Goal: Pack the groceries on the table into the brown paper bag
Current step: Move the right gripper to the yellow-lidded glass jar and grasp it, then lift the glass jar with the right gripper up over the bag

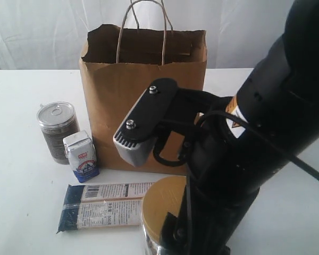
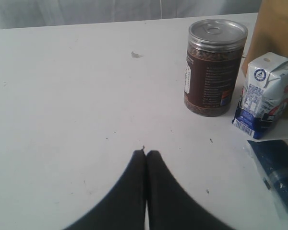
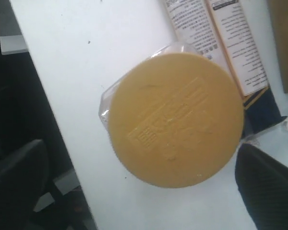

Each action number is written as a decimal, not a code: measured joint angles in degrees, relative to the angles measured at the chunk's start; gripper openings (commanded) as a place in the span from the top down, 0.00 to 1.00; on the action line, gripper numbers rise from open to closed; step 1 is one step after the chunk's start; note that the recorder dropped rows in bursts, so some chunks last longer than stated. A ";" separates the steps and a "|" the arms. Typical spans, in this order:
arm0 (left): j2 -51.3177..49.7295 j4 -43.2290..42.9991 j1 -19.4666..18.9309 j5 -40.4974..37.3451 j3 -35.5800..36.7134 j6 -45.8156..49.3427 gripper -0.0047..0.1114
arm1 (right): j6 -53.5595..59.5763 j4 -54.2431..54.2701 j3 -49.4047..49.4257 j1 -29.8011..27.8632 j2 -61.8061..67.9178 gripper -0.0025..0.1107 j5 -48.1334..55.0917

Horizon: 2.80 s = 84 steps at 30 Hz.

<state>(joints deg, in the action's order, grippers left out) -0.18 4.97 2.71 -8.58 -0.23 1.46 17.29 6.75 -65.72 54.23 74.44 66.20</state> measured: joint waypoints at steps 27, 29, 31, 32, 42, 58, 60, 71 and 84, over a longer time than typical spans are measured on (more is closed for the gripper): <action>0.00 0.00 0.00 0.00 0.00 0.00 0.96 | -4.16 -2.85 0.00 0.00 6.03 0.05 -3.75; 0.00 0.00 0.00 0.00 0.00 0.00 0.96 | -4.16 -2.85 0.00 0.00 6.42 0.05 -3.86; 0.00 0.00 0.00 0.00 0.00 0.00 0.96 | -4.16 -2.85 0.00 0.00 7.09 0.05 -3.86; 0.00 0.00 0.00 0.00 0.00 0.00 0.96 | -4.16 -2.85 0.00 0.00 7.71 0.05 -4.14; 0.00 0.00 0.00 0.00 0.00 0.00 0.96 | -3.46 -2.60 -0.32 -0.88 11.08 0.05 -5.14; 0.00 0.00 0.00 0.00 0.00 0.00 0.96 | -4.68 -2.60 -0.90 -1.02 13.64 0.89 -4.99; 0.00 0.00 0.00 0.00 0.00 0.00 0.96 | -5.09 -2.60 -0.90 -1.02 13.64 0.98 -5.12; 0.00 0.00 0.00 0.00 0.00 0.00 0.96 | -8.83 -3.45 -3.14 -1.02 6.62 0.98 -2.71; 0.00 0.00 0.00 0.00 0.00 0.00 0.96 | -15.59 -14.90 -5.91 -1.02 -4.94 0.98 4.31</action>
<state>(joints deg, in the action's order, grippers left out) -0.18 4.97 2.71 -8.58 -0.23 1.46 1.70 -8.15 -71.63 53.21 69.50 70.51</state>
